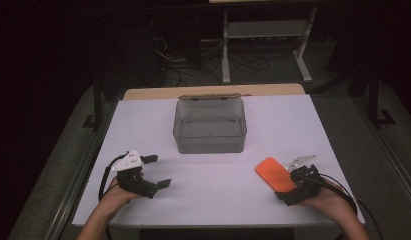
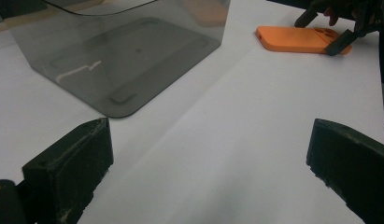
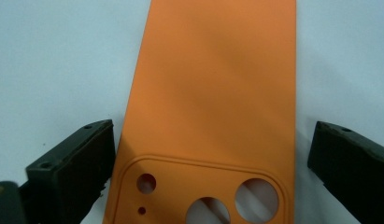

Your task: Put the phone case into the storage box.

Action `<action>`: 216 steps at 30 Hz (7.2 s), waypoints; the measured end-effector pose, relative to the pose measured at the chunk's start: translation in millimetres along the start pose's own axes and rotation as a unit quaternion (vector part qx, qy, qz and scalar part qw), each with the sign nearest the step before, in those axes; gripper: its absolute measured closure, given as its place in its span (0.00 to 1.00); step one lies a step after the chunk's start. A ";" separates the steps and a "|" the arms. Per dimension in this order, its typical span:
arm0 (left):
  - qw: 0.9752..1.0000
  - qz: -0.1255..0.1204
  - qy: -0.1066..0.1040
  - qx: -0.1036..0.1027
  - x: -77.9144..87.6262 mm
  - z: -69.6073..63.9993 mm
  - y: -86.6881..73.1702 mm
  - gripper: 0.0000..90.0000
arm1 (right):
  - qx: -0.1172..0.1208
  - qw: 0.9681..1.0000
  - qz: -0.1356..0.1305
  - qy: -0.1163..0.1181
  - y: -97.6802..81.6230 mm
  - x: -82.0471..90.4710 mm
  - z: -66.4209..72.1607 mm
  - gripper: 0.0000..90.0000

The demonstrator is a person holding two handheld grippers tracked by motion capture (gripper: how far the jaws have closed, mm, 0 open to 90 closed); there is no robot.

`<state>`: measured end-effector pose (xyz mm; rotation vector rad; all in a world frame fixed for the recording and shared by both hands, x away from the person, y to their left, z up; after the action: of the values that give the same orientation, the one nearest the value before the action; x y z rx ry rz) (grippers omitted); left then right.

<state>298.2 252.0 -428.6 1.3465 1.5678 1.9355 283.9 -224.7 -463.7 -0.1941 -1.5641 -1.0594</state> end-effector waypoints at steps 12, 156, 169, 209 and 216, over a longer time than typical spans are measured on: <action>1.000 0.001 -0.001 0.004 -0.4 1.1 -0.7 0.00 | 0.008 1.000 0.011 -0.001 2.9 2.5 3.4 0.13; 1.000 0.003 -0.016 0.003 1.4 1.9 -0.2 0.00 | 0.104 0.991 -0.017 0.083 101.2 0.0 38.2 0.17; 1.000 0.000 -0.016 0.004 1.7 1.3 0.1 0.00 | 0.125 0.988 -0.016 0.088 114.7 -7.1 47.7 0.17; 1.000 -0.003 -0.016 0.003 1.8 1.0 0.1 0.00 | 0.172 0.979 -0.011 0.112 154.1 -32.0 78.0 0.17; 1.000 -0.004 -0.016 0.003 1.5 1.2 -0.2 0.00 | 0.179 0.977 -0.012 0.119 161.7 -36.2 84.4 0.17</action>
<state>298.3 253.8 -428.1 1.3651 1.5637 1.8975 338.9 -57.2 -404.5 0.1930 -1.5112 -0.7694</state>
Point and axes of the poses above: each handheld gripper's, and its own axes: x roughly backward along the jaws, y roughly out of its top, z roughly to its left, the point moved 2 cm from there along -x, roughly forward along the jaws, and after that the axes turned 5 degrees about y, right-handed, at the moved point
